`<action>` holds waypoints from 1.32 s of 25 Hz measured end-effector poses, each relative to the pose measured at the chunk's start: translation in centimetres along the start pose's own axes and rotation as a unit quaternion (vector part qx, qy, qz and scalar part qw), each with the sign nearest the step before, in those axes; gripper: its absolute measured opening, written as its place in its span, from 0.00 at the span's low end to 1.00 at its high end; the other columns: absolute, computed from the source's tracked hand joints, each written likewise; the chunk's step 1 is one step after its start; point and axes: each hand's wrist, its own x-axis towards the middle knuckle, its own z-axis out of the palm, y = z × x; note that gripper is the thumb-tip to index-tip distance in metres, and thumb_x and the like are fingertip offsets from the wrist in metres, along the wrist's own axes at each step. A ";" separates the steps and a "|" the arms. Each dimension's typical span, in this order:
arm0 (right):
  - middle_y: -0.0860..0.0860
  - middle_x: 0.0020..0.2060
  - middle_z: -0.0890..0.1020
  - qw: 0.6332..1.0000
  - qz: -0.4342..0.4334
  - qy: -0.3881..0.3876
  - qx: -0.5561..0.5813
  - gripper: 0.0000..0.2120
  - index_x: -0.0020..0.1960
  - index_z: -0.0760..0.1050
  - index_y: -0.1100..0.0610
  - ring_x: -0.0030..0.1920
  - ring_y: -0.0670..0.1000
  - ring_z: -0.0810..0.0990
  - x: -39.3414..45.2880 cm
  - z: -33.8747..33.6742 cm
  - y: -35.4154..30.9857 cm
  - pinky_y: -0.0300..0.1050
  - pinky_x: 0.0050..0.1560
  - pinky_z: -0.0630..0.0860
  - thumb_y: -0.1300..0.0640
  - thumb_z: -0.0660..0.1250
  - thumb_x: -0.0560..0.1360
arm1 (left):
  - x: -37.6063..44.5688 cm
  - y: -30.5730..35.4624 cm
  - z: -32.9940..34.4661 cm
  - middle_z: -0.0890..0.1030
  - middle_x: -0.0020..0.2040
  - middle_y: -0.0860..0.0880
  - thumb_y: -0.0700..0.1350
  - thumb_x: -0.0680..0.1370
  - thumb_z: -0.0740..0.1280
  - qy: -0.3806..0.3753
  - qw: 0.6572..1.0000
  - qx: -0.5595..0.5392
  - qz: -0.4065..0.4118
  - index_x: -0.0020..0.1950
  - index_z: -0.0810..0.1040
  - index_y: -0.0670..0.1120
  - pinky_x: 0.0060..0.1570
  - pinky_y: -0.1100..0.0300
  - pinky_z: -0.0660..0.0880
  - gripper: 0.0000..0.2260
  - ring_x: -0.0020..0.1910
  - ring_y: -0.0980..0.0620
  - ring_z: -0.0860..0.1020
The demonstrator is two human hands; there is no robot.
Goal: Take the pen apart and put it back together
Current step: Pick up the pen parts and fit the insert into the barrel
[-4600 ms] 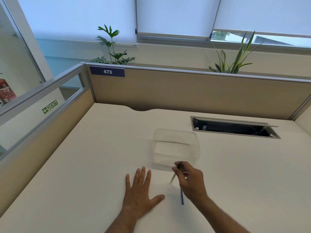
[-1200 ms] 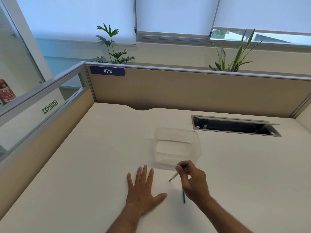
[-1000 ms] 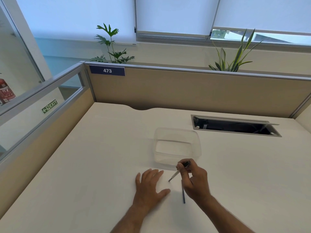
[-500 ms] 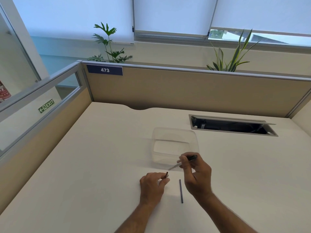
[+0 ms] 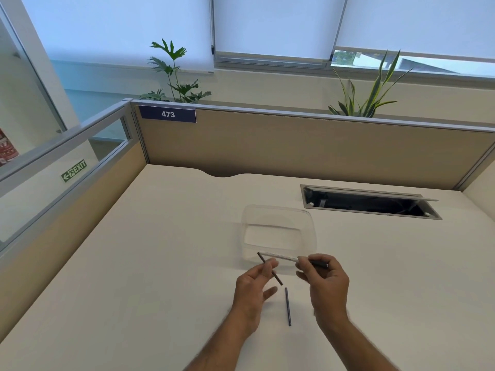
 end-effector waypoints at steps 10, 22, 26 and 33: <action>0.45 0.42 0.86 0.952 -0.085 -0.123 -0.267 0.11 0.45 0.82 0.50 0.47 0.45 0.83 -1.3 0.3 0.7 0.38 0.48 0.77 0.59 0.80 0.66 | 0.5 1.3 0.2 0.87 0.51 0.52 0.54 0.67 0.75 0.053 0.996 -0.033 0.059 0.50 0.87 0.51 0.54 0.55 0.78 0.14 0.54 0.53 0.82; 0.41 0.35 0.86 0.922 -0.181 -0.148 -0.308 0.09 0.44 0.86 0.51 0.38 0.41 0.84 -0.1 3.0 -0.6 0.28 0.39 0.77 0.63 0.78 0.69 | 0.7 1.7 1.0 0.88 0.46 0.52 0.50 0.77 0.71 0.026 0.980 0.096 0.174 0.48 0.87 0.53 0.51 0.62 0.80 0.05 0.49 0.54 0.85; 0.41 0.36 0.84 0.923 -0.158 -0.130 -0.327 0.08 0.46 0.85 0.54 0.39 0.37 0.84 1.9 2.5 -0.9 0.25 0.41 0.77 0.61 0.79 0.68 | 1.4 2.3 0.2 0.86 0.50 0.55 0.39 0.75 0.74 0.096 0.954 0.159 0.237 0.49 0.86 0.53 0.46 0.67 0.79 0.08 0.48 0.60 0.83; 0.51 0.44 0.84 0.822 -0.165 -0.163 -0.521 0.05 0.49 0.85 0.53 0.42 0.52 0.82 8.5 4.0 -1.6 0.47 0.46 0.79 0.56 0.73 0.73 | 2.9 3.9 -0.4 0.86 0.43 0.58 0.36 0.74 0.72 0.175 0.936 0.139 0.272 0.51 0.73 0.52 0.36 0.68 0.76 0.14 0.39 0.56 0.82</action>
